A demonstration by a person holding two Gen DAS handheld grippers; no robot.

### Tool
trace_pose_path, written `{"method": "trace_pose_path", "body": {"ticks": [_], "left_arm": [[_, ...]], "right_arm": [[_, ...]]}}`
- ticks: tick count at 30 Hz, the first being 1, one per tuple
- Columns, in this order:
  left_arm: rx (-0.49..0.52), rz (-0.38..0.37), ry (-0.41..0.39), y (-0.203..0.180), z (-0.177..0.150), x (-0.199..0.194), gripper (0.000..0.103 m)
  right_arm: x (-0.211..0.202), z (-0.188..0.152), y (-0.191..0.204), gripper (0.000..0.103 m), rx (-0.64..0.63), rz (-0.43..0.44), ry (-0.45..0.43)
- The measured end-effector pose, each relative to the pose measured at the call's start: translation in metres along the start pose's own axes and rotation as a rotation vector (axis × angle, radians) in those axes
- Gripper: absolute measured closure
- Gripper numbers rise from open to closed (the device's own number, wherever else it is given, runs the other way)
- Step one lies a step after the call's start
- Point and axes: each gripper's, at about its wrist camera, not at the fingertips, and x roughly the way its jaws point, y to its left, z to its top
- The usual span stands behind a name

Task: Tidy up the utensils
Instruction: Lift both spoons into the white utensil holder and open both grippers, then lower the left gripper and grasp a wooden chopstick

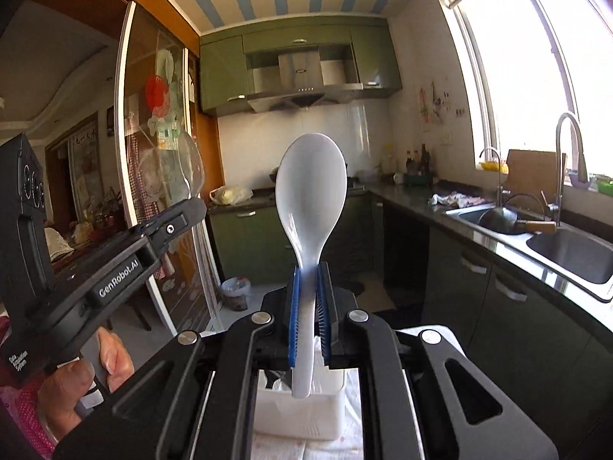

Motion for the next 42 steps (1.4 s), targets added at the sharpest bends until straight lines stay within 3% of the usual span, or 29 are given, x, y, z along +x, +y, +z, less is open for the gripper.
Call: {"method": "trace_pose_path", "body": {"ticks": [3,7,14,18,21,26,30,36,39,42], "left_arm": [[-0.008,0.016,0.024,0.002,-0.018,0.011,0.094],[-0.031,0.023,0.082,0.008,-0.042,0.020,0.094],[0.014,0.040,0.194,0.008,-0.083,0.030,0.094],[0.014,0.050,0.243,0.008,-0.097,0.036,0.093],[0.004,0.055,0.260,0.009,-0.103,0.037,0.076],[0.006,0.072,0.256,0.012,-0.105,0.032,0.064],[0.002,0.082,0.254,0.014,-0.104,0.027,0.061],[0.016,0.079,0.252,0.011,-0.097,0.012,0.053],[0.006,0.072,0.271,0.009,-0.093,-0.001,0.049],[-0.014,0.055,0.344,0.006,-0.093,-0.016,0.036]], "right_arm": [[0.037,-0.004,0.000,0.093,0.010,0.001,0.006],[0.081,-0.025,-0.012,0.093,0.063,0.015,0.085],[0.111,-0.060,-0.016,0.093,0.043,0.003,0.164],[0.107,-0.076,-0.012,0.093,0.021,0.007,0.178],[0.098,-0.084,-0.007,0.092,0.013,0.010,0.180],[0.089,-0.087,-0.007,0.090,0.025,0.010,0.183],[0.079,-0.081,-0.008,0.078,0.030,0.017,0.172],[0.058,-0.072,-0.009,0.076,0.038,0.035,0.178],[0.042,-0.068,-0.009,0.076,0.037,0.029,0.220],[0.027,-0.072,-0.012,0.076,0.025,0.023,0.320]]}}
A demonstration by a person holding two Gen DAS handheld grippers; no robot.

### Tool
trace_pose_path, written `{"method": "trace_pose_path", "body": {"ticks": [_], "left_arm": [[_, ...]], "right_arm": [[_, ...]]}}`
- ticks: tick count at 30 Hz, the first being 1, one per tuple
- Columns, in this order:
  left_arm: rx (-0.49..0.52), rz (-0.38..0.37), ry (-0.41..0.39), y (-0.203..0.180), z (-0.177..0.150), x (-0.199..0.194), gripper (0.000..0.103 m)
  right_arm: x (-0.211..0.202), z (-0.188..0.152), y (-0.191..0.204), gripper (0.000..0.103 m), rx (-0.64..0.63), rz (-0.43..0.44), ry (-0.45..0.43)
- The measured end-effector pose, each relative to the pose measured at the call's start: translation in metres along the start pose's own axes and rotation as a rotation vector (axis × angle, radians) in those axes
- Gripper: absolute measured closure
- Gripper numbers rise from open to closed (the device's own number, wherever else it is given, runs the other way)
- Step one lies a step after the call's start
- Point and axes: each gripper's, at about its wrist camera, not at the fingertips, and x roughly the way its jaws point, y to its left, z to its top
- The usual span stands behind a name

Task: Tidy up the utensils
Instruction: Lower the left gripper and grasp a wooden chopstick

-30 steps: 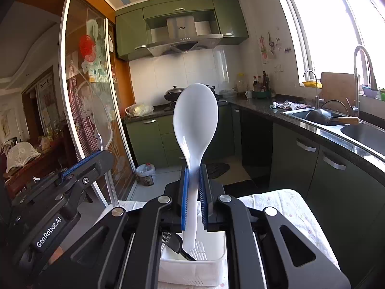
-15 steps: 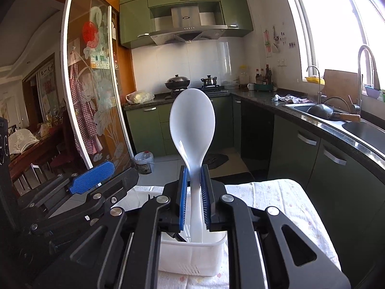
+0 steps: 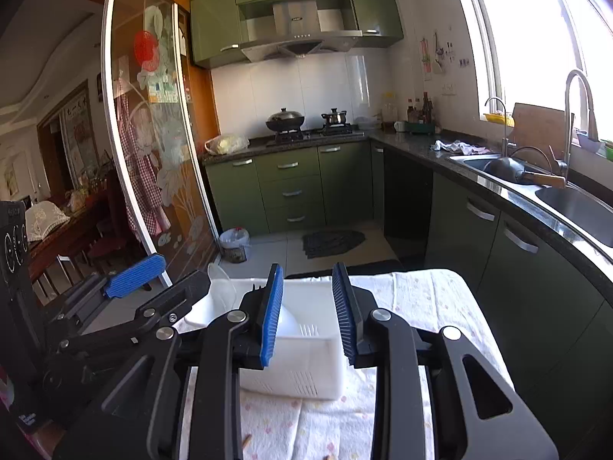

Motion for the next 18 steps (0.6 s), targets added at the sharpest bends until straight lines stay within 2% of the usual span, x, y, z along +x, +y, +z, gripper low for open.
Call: {"method": "trace_pose_path", "body": {"ticks": [3,7,9,10,12,13,18], "left_arm": [[0.003,-0.006,0.173,0.001,-0.018,-0.002,0.033],[-0.027,-0.030,0.529,0.006,-0.061,0.016,0.036],[-0.076,-0.060,0.703,0.010,-0.088,0.027,0.046],[-0.094,-0.067,0.773,0.010,-0.099,0.031,0.054],[-0.106,-0.068,0.854,0.009,-0.116,0.037,0.059],[-0.092,-0.058,0.873,0.007,-0.121,0.038,0.060],[-0.055,-0.027,0.938,-0.001,-0.133,0.037,0.060]], "right_arm": [[-0.004,-0.018,-0.007,0.076,0.007,0.034,0.187],[0.003,-0.058,-0.017,0.076,0.034,0.096,0.472],[0.008,-0.077,-0.019,0.076,0.046,0.118,0.578],[0.010,-0.086,-0.020,0.076,0.053,0.130,0.622],[0.013,-0.100,-0.018,0.081,0.056,0.148,0.686],[0.014,-0.105,-0.016,0.084,0.051,0.150,0.710],[0.021,-0.126,-0.015,0.086,0.037,0.131,0.805]]}}
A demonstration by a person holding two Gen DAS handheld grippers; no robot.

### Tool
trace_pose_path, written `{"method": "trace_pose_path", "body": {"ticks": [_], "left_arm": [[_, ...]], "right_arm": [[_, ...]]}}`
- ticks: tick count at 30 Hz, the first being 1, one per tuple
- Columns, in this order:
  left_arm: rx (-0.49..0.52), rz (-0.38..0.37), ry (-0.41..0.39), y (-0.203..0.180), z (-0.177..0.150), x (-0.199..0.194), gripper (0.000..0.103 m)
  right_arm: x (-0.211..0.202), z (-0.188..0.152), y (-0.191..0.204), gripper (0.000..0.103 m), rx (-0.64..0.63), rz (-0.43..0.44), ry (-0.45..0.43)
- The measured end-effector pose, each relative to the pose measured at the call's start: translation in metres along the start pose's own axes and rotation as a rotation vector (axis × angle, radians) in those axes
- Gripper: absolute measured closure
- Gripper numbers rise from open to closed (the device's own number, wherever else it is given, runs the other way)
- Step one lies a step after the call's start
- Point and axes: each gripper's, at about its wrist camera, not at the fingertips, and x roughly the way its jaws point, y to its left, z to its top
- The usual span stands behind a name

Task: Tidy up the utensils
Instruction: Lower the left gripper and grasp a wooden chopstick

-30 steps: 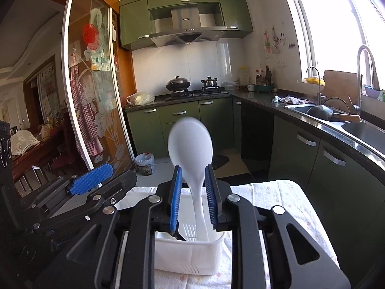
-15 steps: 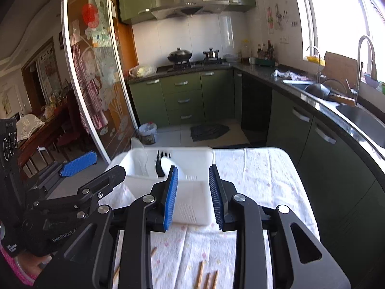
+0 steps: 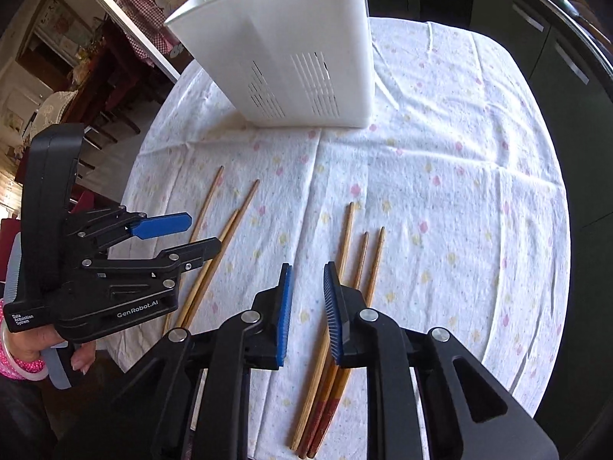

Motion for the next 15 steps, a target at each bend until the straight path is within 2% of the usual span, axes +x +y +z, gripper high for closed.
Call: {"method": "trace_pose_path", "body": {"ticks": [4,11,15], "left_arm": [[-0.027,0.005,0.046,0.010,0.000,-0.001,0.060],[-0.085,0.033,0.090,0.042,0.004,0.001,0.060],[-0.076,0.037,0.106,0.044,0.002,0.004,0.062]], "right_arm": [[0.009,0.004,-0.005,0.086,0.000,-0.040,0.041],[0.030,0.008,-0.003,0.087,-0.003,-0.049,0.090],[0.039,0.014,0.005,0.087,0.012,0.010,0.116]]}}
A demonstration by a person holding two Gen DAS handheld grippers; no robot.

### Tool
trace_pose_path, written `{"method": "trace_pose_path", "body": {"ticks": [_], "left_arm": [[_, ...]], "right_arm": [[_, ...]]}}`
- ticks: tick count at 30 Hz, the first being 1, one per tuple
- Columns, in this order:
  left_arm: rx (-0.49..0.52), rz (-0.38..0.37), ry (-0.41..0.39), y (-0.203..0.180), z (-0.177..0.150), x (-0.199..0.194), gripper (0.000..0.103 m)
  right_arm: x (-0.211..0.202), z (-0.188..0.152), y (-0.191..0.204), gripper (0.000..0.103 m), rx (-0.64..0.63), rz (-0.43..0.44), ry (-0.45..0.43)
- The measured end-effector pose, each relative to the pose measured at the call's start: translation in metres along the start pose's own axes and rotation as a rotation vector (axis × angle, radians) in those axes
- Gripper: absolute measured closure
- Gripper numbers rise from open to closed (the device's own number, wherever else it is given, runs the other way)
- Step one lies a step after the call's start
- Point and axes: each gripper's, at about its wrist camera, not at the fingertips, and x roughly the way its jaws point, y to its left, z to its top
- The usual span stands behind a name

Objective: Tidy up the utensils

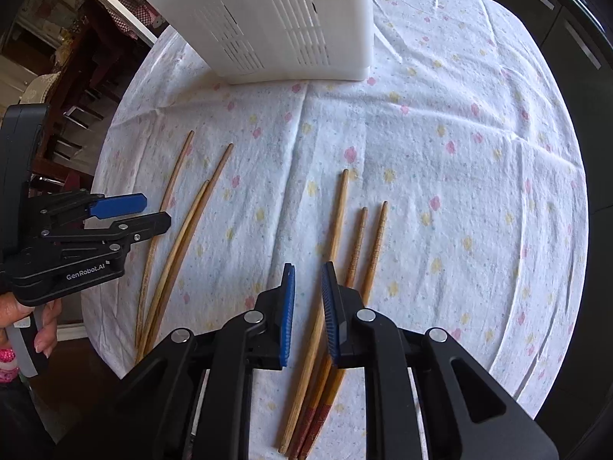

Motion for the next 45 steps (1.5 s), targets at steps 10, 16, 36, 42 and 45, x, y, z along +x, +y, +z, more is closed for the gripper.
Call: {"method": "trace_pose_path", "body": {"ticks": [10,16,36,42,45], "left_arm": [[0.030,0.066,-0.009,-0.019,0.011,0.009,0.095],[0.031,0.028,-0.014,-0.010,0.007,0.009,0.096],[0.067,0.003,-0.021,-0.013,0.002,0.010,0.097],[0.083,0.001,-0.036,-0.014,0.001,0.008,0.097],[0.079,-0.010,-0.042,-0.012,-0.001,0.007,0.097]], "right_arm": [[0.016,0.036,0.031,0.088,0.071,0.040,-0.002],[0.023,0.042,0.046,0.088,0.042,0.002,0.010],[0.019,0.024,-0.003,0.087,0.031,-0.165,0.057],[0.034,0.024,0.018,0.096,0.016,-0.194,0.040],[0.025,0.017,0.015,0.097,0.033,-0.129,0.022]]}}
